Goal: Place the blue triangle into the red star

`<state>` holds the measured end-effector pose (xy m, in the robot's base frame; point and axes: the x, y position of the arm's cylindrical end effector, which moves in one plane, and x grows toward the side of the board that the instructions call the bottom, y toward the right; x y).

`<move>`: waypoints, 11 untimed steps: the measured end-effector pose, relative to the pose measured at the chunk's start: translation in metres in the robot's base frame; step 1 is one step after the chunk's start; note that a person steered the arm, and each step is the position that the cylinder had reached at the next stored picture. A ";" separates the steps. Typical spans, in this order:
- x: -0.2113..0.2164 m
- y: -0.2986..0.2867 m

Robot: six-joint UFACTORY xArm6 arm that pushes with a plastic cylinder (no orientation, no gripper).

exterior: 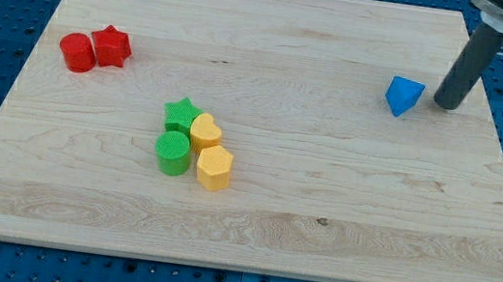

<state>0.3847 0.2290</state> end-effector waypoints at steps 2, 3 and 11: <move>0.003 -0.050; 0.003 -0.080; -0.062 -0.382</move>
